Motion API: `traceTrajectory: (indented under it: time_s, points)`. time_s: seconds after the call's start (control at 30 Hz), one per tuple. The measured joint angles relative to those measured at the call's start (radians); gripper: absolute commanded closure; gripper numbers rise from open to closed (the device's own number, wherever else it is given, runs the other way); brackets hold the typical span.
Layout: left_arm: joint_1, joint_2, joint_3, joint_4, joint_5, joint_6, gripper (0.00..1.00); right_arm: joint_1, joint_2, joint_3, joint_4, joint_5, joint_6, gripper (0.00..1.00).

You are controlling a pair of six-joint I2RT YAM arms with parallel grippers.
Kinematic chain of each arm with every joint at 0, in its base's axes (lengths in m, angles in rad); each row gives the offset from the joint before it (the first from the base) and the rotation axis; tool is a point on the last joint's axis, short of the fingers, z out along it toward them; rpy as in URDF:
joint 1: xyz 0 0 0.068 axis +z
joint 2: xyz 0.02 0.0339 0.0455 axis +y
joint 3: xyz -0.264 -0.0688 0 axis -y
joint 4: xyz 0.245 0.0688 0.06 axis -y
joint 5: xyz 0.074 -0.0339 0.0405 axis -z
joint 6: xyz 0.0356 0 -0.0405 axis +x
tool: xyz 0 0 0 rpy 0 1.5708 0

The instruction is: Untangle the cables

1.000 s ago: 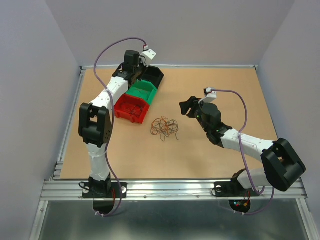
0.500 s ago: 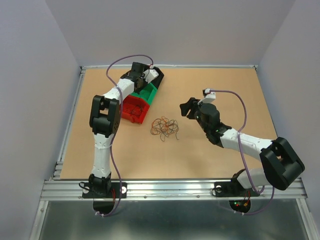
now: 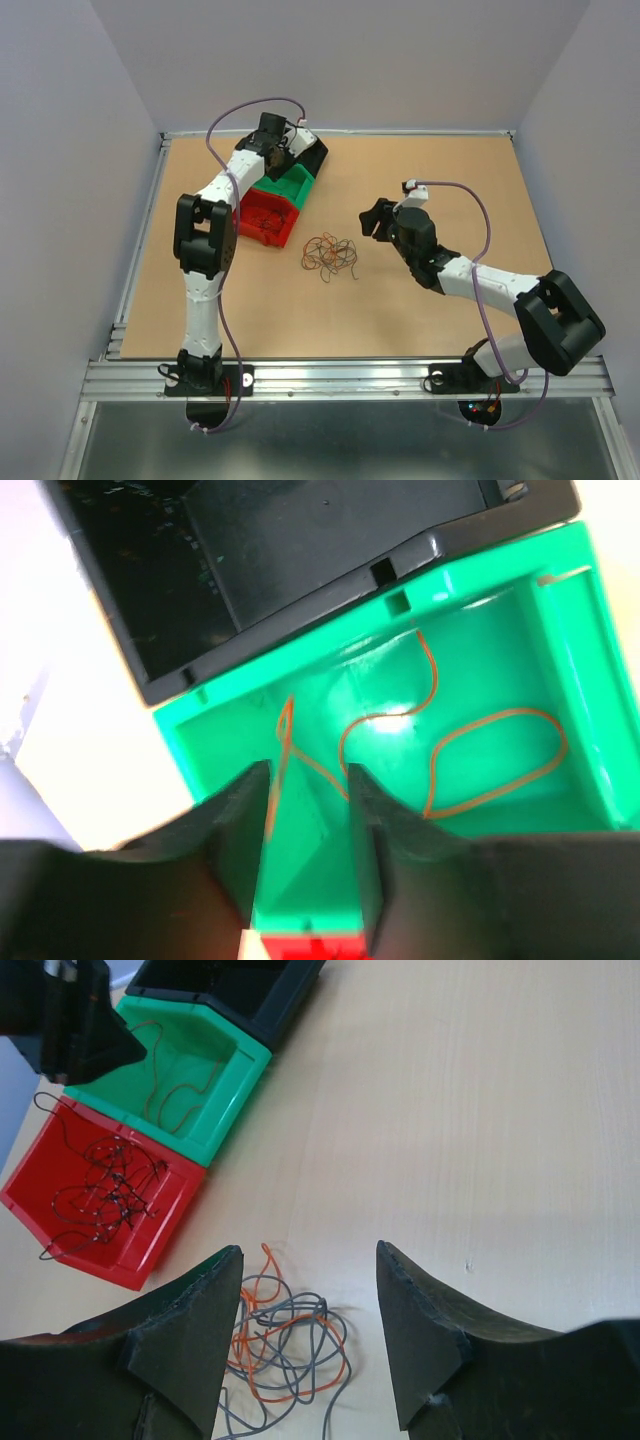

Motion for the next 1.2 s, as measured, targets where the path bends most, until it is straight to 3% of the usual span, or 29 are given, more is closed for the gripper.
traceTrajectory:
  time_s: [0.17, 0.23, 0.27, 0.47, 0.63, 0.67, 0.73, 0.77, 1.1, 1.2]
  points:
    - [-0.001, -0.093, -0.001, -0.045, 0.031, -0.009, 0.31, 0.000, 0.002, 0.000, -0.013, -0.003, 0.001, 0.38]
    - [-0.004, -0.149, -0.007, -0.057, 0.047, -0.015, 0.15, 0.000, 0.002, 0.000, -0.016, -0.005, 0.001, 0.38]
    - [-0.006, -0.175, -0.013, -0.055, 0.053, -0.019, 0.01, 0.000, 0.002, 0.000, -0.019, -0.006, 0.001, 0.38]
    - [-0.071, -0.401, -0.191, 0.006, 0.111, -0.043, 0.01, 0.000, 0.002, 0.000, -0.029, -0.013, 0.001, 0.38]
    - [-0.218, -0.592, -0.491, 0.129, 0.178, -0.060, 0.10, 0.000, 0.000, 0.000, -0.035, -0.013, 0.001, 0.38]
    - [-0.253, -0.625, -0.554, 0.146, 0.215, -0.063, 0.20, 0.000, -0.002, 0.000, -0.035, -0.013, 0.001, 0.38]
    - [-0.277, -0.654, -0.618, 0.153, 0.259, -0.068, 0.28, 0.000, -0.005, 0.000, -0.035, -0.013, 0.001, 0.38]
    - [-0.278, -0.664, -0.641, 0.155, 0.278, -0.068, 0.33, 0.000, -0.007, 0.000, -0.035, -0.013, 0.001, 0.38]
    - [-0.256, -0.728, -0.828, 0.166, 0.394, -0.057, 0.46, 0.000, -0.017, 0.000, -0.037, -0.013, 0.001, 0.38]
    - [-0.256, -0.689, -0.843, 0.169, 0.402, -0.056, 0.55, 0.000, -0.017, 0.000, -0.038, -0.018, 0.002, 0.38]
